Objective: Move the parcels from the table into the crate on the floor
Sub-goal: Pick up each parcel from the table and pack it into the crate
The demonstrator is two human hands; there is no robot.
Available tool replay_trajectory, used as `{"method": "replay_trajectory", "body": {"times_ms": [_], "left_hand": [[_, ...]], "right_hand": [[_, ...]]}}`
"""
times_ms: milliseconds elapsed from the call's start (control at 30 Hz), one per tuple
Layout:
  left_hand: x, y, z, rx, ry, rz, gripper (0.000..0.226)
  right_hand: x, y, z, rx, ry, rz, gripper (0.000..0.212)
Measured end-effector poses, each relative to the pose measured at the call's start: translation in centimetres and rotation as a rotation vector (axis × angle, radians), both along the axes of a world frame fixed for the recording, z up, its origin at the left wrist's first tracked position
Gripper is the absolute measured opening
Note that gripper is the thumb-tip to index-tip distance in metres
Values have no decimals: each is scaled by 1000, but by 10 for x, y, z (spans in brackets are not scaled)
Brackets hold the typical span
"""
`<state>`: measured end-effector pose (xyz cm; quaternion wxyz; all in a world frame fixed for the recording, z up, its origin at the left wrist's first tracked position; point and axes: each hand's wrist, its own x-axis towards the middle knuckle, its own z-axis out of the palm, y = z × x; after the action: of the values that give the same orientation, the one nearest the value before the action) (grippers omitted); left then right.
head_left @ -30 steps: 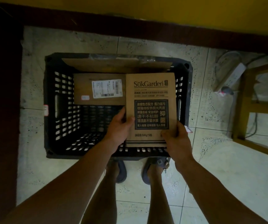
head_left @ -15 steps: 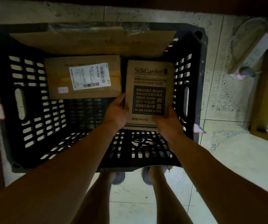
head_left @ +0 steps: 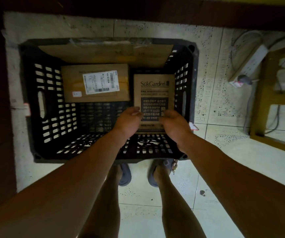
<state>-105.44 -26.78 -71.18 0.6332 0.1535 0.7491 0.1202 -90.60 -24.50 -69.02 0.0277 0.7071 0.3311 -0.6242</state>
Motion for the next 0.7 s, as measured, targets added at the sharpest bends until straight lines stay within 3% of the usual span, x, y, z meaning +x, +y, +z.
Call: {"method": "replay_trajectory", "body": {"times_ms": [133,300,400,500,700], "left_hand": [[4,1,74,57,1,44,18],[16,9,181,122,-58,107,13],[19,10,252,175,-108,27,23],[19,11,336,242,-191,-87,26],[44,31,480,442,-191,-244,27]], "right_hand": [[6,2,72,11,-13,69,18],[24,3,172,115,-23,64,20],[38,-3,239,165,-47,28,10],[51,-12,314,222,-104,36,40],[70,-35,450,423,-203,-102,43]]}}
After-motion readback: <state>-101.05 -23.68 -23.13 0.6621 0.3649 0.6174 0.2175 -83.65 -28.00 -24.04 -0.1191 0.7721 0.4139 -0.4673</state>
